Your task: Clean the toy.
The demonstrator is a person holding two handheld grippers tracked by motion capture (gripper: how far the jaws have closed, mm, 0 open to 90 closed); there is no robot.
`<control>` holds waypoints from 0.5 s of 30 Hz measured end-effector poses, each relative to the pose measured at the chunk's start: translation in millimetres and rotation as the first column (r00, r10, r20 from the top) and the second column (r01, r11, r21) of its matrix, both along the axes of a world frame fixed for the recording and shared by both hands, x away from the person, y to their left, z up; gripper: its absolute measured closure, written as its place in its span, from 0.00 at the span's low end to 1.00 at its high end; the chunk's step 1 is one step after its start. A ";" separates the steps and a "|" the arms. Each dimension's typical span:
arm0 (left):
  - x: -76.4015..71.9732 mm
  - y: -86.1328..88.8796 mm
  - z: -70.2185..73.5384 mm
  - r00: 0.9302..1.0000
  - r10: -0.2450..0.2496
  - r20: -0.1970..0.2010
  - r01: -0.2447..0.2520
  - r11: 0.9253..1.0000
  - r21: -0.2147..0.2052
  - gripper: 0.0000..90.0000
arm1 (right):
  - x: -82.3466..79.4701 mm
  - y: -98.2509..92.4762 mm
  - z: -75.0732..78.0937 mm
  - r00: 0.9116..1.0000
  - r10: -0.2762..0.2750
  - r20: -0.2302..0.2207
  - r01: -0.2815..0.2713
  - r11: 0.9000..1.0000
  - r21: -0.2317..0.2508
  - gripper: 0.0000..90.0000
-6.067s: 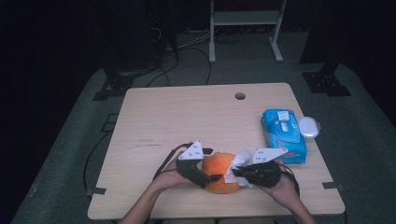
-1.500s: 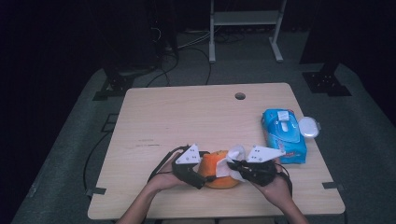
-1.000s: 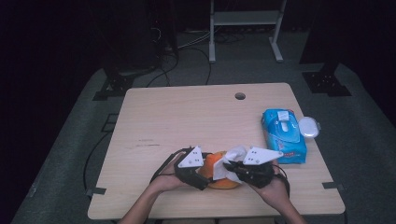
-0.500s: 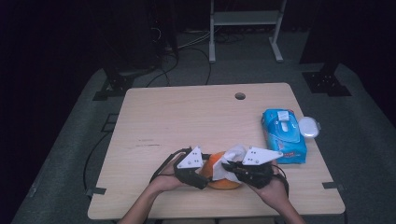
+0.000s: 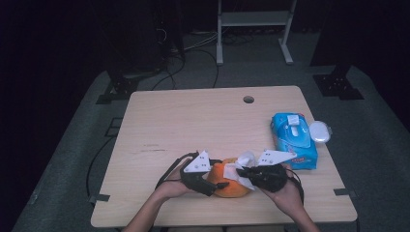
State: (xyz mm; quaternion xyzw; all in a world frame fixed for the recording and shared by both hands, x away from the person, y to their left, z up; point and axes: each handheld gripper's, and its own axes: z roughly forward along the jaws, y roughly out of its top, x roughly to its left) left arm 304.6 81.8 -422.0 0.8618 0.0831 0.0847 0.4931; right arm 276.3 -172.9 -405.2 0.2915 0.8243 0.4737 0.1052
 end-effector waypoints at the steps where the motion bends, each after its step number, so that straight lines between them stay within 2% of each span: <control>1: -0.5 -0.3 0.2 1.000 -0.004 0.007 0.004 1.000 0.004 0.32 | -2.7 2.0 2.5 1.000 -0.003 0.019 0.003 1.000 -0.006 0.96; 3: -3.2 -2.5 0.8 0.999 -0.024 0.031 0.024 1.000 0.009 0.33 | -7.6 7.6 7.7 0.999 0.010 0.051 -0.010 1.000 -0.013 0.96; 5: -6.9 -5.2 0.7 0.997 -0.052 0.057 0.051 0.998 0.026 0.33 | -12.7 16.1 11.6 0.996 0.049 0.077 -0.049 0.999 -0.004 0.96; 6: -7.9 -5.7 0.7 0.996 -0.060 0.067 0.058 0.998 0.031 0.33 | -15.3 21.1 12.5 0.995 0.063 0.083 -0.062 0.998 -0.014 0.96; 8: -8.1 -4.0 0.6 0.996 -0.057 0.069 0.056 0.998 0.028 0.34 | -15.4 22.1 13.0 0.993 0.065 0.098 -0.063 0.998 -0.028 0.96; 9: -6.7 -2.3 0.1 0.996 -0.059 0.072 0.058 0.998 0.024 0.34 | -13.7 19.8 13.1 0.994 0.057 0.096 -0.055 0.998 -0.021 0.96; 11: -6.2 -0.3 -0.1 0.996 -0.053 0.067 0.052 0.998 0.021 0.34 | -7.4 9.6 11.7 0.996 0.004 0.090 -0.002 1.000 -0.017 0.96; 13: -4.8 0.2 3.1 0.998 -0.036 0.058 0.035 0.999 0.016 0.33 | 1.4 -4.1 5.5 0.998 -0.043 0.053 0.043 0.999 0.001 0.96; 14: -3.9 -0.4 4.5 0.999 -0.028 0.043 0.028 1.000 0.000 0.29 | 5.4 -10.4 0.6 0.998 -0.054 0.018 0.054 0.998 0.015 0.96; 15: -2.5 -1.6 7.0 1.000 -0.004 0.012 0.005 0.999 -0.034 0.25 | 6.3 -12.4 -1.7 0.998 -0.059 0.007 0.058 0.998 0.017 0.96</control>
